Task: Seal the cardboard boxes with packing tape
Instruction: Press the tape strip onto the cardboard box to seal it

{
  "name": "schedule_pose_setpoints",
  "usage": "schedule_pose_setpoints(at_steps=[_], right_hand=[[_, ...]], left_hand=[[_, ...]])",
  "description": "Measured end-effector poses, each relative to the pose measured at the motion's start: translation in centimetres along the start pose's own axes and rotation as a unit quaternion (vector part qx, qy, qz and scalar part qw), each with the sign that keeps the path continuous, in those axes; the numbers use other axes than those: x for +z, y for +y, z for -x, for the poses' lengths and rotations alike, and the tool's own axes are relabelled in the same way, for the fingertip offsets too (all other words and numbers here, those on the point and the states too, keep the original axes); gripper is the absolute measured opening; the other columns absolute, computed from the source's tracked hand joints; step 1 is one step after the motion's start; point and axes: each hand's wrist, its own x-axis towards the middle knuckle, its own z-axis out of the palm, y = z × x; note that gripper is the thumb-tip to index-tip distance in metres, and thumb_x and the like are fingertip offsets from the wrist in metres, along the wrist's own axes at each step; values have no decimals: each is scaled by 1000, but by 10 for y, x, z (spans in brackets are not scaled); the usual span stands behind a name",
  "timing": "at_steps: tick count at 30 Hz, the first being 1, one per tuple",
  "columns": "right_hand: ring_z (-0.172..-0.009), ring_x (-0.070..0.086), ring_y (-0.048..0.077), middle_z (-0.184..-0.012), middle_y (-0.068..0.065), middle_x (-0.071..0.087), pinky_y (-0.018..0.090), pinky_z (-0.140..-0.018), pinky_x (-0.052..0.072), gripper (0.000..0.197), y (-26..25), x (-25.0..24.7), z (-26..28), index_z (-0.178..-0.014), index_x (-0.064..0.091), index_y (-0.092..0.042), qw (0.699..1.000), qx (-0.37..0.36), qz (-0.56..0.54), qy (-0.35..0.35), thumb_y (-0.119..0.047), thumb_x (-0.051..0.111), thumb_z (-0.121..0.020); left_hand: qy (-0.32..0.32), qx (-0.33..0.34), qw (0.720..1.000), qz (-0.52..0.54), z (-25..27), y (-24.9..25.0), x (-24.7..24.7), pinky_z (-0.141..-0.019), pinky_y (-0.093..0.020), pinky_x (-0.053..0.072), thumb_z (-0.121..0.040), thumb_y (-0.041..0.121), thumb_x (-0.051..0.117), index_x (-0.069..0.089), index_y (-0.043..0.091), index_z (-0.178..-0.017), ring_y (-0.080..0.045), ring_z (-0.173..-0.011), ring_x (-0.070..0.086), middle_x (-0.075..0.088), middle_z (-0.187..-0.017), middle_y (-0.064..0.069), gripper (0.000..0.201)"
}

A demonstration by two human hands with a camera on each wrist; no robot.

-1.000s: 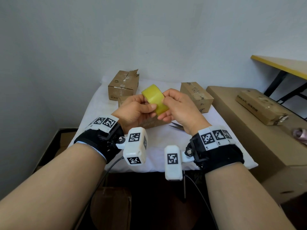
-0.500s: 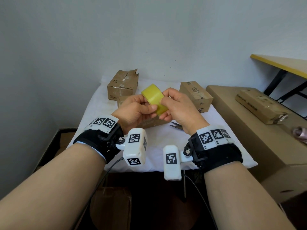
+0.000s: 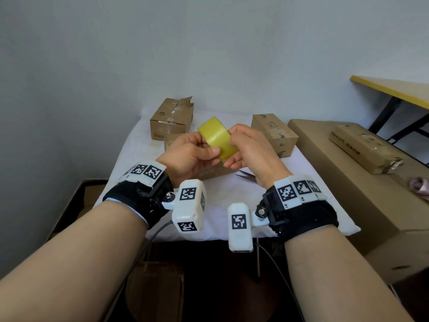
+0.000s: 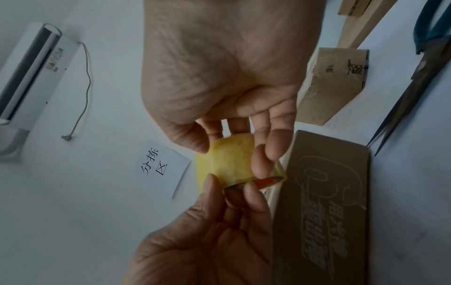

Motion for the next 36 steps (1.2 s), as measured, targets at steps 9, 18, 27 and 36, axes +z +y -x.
schedule_pose_setpoints(at_steps=[9, 18, 27, 36], right_hand=[[-55, 68, 22, -57, -6, 62, 25, -47, 47, 23, -2, 2, -2, -78, 63, -21, 1000, 1, 3, 24, -15, 50, -96], [-59, 70, 23, -64, 7, 69, 25, -49, 51, 28, -3, 1, 0, -83, 66, -17, 1000, 4, 9, 21, -7, 43, -93], [-57, 70, 26, -60, 1, 65, 27, -50, 50, 25, 0, 2, -1, -75, 64, -19, 999, 3, -7, 43, -26, 56, -98], [-60, 71, 27, -63, 3, 65, 28, -52, 51, 23, 2, 1, -4, -82, 65, -19, 999, 3, -10, 33, -14, 46, -94]], left_hand=[[1, -4, 1000, 1, 1, 0, 2, -67, -23, 59, -71, 2, 68, 54, -15, -123, -23, -79, 68, 63, -96, -18, 57], [15, 7, 1000, -12, 2, 0, 4, -68, -24, 59, -71, 1, 72, 49, -18, -126, -27, -81, 65, 58, -101, -23, 62], [10, 6, 999, -38, 1, -2, 4, -66, -25, 59, -75, -4, 71, 47, -21, -124, -25, -73, 66, 57, -89, -19, 57], [12, 15, 998, -53, 3, 1, 7, -63, -23, 58, -81, -5, 63, 60, -5, -100, -20, -68, 67, 62, -85, -16, 19]])
